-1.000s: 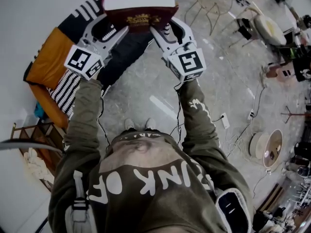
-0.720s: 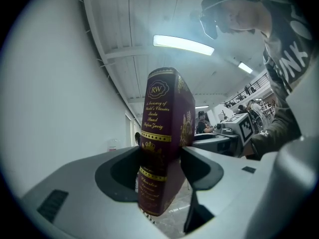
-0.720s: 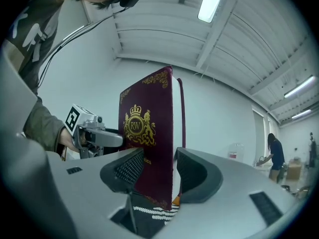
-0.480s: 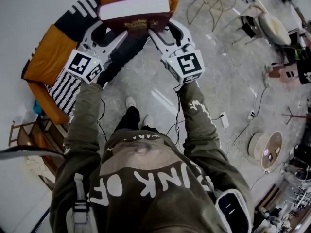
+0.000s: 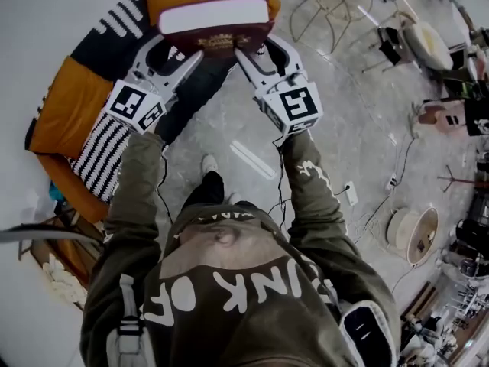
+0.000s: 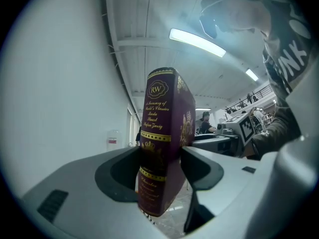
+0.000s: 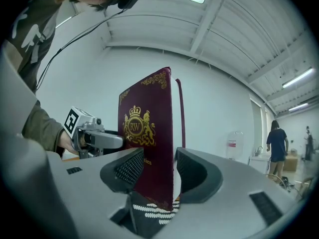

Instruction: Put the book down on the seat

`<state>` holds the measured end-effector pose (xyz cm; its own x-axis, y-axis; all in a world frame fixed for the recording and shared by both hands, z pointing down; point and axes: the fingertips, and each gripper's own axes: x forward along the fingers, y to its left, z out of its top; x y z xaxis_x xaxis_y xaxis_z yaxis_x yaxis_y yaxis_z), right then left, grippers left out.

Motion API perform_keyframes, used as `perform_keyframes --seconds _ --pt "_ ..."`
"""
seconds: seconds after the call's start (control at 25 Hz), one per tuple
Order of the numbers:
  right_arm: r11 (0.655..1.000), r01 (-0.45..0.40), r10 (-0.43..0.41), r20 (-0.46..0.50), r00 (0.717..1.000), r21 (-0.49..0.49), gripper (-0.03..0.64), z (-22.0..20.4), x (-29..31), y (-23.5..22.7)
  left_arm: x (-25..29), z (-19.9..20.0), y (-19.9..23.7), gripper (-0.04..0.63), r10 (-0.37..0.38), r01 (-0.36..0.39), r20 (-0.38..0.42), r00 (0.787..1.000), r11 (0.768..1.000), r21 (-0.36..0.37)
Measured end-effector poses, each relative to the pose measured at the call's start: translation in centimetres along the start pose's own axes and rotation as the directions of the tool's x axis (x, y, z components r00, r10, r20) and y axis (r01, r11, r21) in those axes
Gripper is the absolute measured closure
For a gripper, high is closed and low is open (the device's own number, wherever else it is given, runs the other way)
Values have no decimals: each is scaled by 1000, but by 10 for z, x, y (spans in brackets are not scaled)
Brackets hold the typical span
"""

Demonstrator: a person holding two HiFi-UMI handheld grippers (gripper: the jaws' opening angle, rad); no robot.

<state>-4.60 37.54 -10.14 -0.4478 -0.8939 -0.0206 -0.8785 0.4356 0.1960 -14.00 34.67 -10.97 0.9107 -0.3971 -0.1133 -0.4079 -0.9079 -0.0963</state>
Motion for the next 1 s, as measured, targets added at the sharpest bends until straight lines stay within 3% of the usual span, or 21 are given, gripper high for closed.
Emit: perform_keyframes --seconds 0.32,0.56,0.72,1.0 --pt "1000 2 -1 -36 999 10 399 -20 74 -22 20 -27 74 351 -3 2 -10 1000 999 -36" --pt "998 -21 25 -74 997 51 399 -62 122 -45 43 -70 119 351 12 -15 -54 998 998 -63" --pt "995 -45 54 -101 993 88 397 -112 160 -60 59 -122 153 351 35 -44 -90 995 994 -97" --pt "981 -78 109 -175 978 175 399 -239 224 -98 102 -251 207 351 59 -94 -183 981 978 -187"
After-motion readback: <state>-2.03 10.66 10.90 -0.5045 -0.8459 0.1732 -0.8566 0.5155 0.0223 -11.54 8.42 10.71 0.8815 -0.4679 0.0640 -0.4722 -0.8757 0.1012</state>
